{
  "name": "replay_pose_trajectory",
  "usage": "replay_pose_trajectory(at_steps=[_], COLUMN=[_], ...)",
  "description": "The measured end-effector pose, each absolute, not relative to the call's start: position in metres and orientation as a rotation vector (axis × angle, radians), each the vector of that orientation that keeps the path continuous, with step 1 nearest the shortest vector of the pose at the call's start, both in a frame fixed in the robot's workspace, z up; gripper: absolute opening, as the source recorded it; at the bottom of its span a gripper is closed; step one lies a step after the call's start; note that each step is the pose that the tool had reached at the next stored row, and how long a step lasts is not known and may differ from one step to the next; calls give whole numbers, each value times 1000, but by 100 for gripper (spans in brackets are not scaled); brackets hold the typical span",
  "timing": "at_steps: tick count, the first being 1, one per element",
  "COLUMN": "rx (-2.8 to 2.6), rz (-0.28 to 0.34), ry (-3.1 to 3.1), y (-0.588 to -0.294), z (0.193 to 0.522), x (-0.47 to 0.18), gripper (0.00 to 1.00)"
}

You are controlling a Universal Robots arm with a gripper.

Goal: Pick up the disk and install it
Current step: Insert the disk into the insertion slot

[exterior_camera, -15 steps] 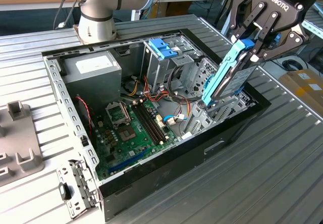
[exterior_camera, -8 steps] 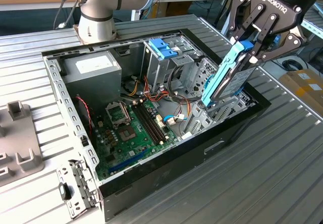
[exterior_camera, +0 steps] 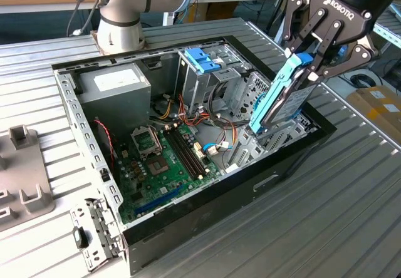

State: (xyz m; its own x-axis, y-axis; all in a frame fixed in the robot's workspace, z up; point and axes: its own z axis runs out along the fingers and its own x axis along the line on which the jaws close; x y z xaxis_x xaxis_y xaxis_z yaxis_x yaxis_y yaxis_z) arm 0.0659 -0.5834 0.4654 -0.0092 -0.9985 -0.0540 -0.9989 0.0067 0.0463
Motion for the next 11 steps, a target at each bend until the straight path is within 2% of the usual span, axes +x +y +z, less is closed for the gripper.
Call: replay_pose_trajectory(at_steps=[11], rx=[-2210], rz=[105], ry=[2228], y=[-573], z=[461], x=[74], gripper=[37])
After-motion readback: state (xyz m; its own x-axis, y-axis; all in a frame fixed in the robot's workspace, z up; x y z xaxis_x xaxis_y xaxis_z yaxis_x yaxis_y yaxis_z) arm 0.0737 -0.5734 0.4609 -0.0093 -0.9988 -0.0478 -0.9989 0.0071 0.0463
